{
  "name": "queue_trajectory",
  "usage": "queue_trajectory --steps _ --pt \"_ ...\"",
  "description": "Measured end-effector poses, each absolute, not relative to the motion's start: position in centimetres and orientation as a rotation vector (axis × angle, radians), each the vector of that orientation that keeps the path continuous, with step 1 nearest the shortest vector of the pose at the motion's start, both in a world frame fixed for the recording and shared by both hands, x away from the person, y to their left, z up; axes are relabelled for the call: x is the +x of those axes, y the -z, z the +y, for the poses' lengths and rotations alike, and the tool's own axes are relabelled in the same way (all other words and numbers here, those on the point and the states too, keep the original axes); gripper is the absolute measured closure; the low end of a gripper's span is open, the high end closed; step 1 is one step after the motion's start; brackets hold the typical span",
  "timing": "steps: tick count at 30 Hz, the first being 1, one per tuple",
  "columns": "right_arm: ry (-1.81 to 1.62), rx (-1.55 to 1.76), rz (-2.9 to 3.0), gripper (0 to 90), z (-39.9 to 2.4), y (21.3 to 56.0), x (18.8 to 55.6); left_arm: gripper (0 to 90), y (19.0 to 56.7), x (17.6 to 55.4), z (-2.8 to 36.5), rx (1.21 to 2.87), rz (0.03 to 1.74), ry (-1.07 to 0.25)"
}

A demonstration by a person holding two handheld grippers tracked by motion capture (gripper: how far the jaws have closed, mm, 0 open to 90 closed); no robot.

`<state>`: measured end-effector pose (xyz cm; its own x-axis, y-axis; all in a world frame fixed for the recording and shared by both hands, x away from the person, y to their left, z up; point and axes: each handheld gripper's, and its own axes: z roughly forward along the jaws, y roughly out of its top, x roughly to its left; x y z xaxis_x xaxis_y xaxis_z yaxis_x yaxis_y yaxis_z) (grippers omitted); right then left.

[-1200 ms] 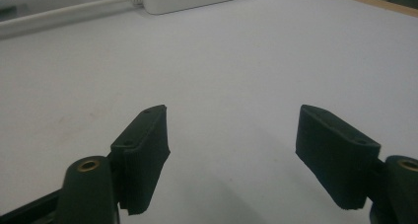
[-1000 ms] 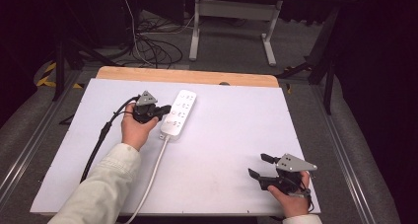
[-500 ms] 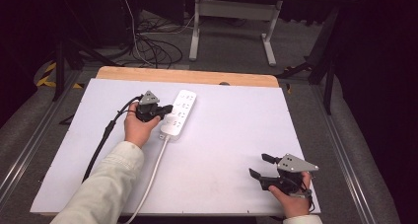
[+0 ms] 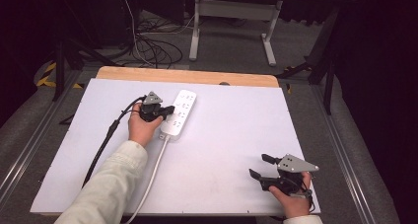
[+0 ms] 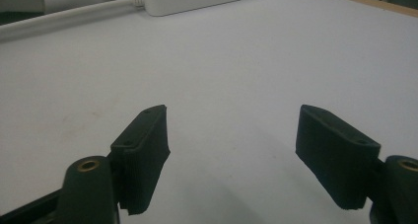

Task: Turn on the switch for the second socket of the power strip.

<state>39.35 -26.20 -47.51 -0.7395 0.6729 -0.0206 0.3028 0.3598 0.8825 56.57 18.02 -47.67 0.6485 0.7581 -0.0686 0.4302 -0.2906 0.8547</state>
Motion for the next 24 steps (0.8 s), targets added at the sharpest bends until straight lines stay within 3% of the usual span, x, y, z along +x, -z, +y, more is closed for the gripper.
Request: queue_trajectory --steps 24 --pt "-1.341 0.853 2.254 29.1 -26.31 47.58 39.32 89.9 48.1 56.67 17.59 1.936 0.944 -0.461"
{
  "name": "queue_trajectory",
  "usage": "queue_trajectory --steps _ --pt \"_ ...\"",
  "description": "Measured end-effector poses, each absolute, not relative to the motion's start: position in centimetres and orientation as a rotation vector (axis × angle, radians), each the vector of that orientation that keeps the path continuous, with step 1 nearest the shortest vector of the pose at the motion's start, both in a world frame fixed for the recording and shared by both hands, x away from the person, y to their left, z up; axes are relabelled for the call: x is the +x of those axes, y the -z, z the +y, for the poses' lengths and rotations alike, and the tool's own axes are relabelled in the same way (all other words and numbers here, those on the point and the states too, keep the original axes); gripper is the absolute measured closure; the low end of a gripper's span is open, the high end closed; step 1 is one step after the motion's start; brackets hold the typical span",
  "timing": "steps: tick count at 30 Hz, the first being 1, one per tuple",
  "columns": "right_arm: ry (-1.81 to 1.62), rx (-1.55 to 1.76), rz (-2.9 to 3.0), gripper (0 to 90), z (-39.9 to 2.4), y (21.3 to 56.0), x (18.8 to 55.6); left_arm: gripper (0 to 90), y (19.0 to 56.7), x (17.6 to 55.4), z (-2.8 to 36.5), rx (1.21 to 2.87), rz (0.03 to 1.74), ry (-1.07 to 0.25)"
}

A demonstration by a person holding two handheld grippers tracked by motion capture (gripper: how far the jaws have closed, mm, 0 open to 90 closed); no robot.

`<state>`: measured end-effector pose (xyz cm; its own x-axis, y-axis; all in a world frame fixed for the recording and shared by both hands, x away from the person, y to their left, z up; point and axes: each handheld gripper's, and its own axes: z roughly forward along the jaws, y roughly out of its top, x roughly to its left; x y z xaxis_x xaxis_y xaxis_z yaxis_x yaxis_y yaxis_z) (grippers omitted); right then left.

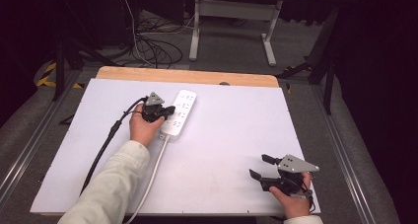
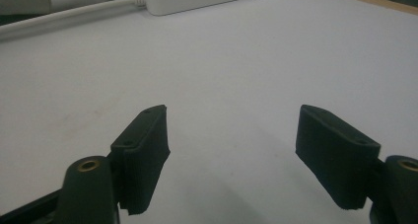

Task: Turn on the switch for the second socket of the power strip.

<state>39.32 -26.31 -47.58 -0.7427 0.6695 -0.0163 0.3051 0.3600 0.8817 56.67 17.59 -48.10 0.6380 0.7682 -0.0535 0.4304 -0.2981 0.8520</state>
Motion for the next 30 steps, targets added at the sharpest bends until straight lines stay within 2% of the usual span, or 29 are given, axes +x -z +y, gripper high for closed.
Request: queue_trajectory --steps 30 --pt "-1.327 0.848 2.264 29.1 -26.22 47.67 39.26 89.9 48.11 56.49 16.98 1.938 1.009 -0.49"
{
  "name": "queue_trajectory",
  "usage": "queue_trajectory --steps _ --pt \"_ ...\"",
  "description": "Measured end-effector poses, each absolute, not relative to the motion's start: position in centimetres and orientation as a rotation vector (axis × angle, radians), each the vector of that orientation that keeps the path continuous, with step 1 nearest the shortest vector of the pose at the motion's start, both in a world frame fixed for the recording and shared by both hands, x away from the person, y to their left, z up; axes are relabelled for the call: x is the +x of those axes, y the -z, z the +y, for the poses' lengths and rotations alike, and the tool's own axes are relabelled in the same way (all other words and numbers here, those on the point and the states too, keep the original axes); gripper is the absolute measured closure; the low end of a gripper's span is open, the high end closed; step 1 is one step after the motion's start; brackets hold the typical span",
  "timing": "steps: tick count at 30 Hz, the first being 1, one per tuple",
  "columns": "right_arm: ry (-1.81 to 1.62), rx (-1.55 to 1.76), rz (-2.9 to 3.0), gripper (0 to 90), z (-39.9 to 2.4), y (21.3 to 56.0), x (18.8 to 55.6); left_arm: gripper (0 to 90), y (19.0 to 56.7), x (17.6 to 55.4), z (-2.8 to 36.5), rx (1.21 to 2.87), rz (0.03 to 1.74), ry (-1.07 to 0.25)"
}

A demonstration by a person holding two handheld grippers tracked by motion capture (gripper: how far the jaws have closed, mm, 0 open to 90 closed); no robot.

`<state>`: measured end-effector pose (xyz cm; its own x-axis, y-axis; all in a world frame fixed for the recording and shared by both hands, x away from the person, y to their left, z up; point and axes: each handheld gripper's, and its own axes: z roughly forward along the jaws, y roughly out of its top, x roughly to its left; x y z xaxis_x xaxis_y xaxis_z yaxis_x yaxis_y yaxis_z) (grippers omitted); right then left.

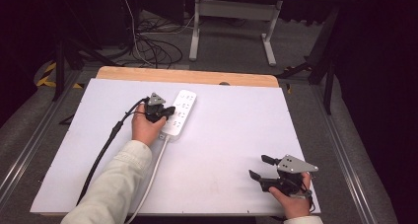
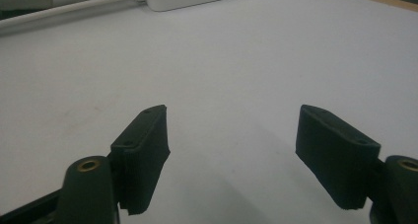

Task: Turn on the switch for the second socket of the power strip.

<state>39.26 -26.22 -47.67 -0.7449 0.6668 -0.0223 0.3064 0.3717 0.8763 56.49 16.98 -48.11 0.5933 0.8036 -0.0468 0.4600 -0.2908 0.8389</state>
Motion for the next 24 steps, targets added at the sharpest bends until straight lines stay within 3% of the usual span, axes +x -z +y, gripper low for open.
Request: queue_trajectory --steps 24 --pt "-1.32 0.848 2.274 29.1 -26.18 47.76 39.25 90.0 47.72 56.59 16.41 1.975 1.05 -0.491"
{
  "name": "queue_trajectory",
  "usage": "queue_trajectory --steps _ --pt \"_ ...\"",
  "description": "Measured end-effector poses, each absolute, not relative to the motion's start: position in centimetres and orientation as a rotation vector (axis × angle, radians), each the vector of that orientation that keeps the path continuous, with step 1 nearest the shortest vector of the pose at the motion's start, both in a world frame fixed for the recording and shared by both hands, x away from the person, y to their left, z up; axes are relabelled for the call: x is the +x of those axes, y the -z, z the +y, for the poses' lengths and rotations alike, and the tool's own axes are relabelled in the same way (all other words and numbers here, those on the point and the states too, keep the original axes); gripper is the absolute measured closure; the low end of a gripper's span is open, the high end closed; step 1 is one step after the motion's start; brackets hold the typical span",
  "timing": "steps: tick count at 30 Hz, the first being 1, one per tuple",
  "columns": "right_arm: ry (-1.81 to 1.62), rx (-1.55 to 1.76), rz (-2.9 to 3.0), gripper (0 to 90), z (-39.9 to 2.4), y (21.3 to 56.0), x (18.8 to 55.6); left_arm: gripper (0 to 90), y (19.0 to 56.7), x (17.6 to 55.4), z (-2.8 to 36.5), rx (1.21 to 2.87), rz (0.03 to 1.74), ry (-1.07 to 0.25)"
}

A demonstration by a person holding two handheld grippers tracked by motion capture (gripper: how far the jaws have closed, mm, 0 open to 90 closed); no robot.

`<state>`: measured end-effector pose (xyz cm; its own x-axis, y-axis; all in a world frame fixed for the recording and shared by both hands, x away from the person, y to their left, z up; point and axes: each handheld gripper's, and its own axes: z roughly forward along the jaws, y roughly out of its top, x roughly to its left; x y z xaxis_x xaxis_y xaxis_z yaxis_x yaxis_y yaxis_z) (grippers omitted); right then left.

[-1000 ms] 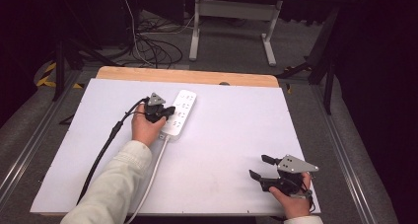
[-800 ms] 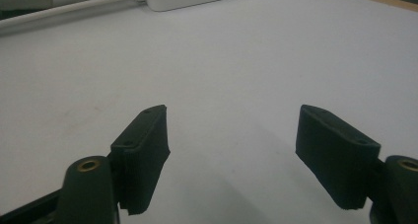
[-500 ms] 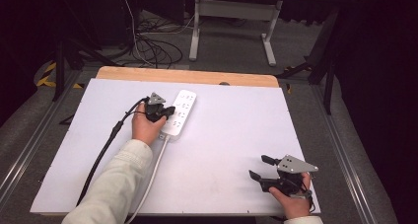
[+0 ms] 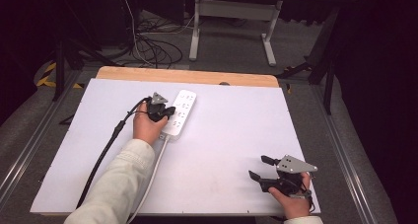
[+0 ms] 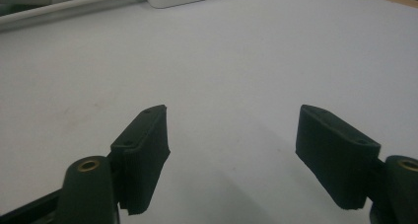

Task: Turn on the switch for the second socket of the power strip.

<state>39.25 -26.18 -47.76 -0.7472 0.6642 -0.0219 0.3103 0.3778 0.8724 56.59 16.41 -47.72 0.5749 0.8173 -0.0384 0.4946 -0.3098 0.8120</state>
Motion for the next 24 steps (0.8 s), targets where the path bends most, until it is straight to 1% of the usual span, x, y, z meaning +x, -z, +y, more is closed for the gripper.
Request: queue_trajectory --steps 2,8,9,10,11,13,14,15,16,18,21,24 --pt "-1.32 0.848 2.273 29.1 -26.2 47.8 39.3 90.0 47.7 56.6 16.3 1.98 1.047 -0.504" --pt "-1.32 0.847 2.271 29.1 -26.3 47.7 39.2 90.0 47.7 56.7 16.6 1.955 1.066 -0.466" --pt "-1.318 0.85 2.27 29.2 -26.3 47.7 39.3 89.9 47.7 56.9 16.8 1.896 1.109 -0.365" --pt "-1.32 0.851 2.271 29.1 -26.2 47.8 39.3 89.9 47.7 56.9 16.8 1.896 1.109 -0.365" --pt "-1.32 0.851 2.271 29.1 -26.2 47.8 39.3 89.9 47.7 56.9 16.8 1.89 1.112 -0.338" --pt "-1.314 0.845 2.276 29.1 -26.1 47.8 39.3 89.7 47.3 56.6 16.3 1.912 1.108 -0.396" --pt "-1.315 0.845 2.274 29.1 -26.1 47.7 39.3 89.4 47.3 56.6 16.3 1.912 1.108 -0.396" --pt "-1.316 0.848 2.271 29.1 -26.1 47.7 39.3 85.0 47.2 56.5 16.2 1.916 1.107 -0.386" --pt "-1.316 0.848 2.271 29.1 -26.1 47.7 39.3 85.0 47.2 56.3 16.2 1.917 1.11 -0.375" --pt "-1.316 0.847 2.269 29.1 -26.2 47.7 39.3 81.2 46.6 56.0 16.4 1.934 1.092 -0.394" --pt "-1.316 0.848 2.269 29.1 -26.2 47.7 39.2 79.8 46.1 55.8 16.6 1.93 1.08 -0.413" --pt "-1.317 0.852 2.267 29.1 -26.2 47.7 39.3 74.6 45.4 55.4 16.7 1.912 1.068 -0.407"
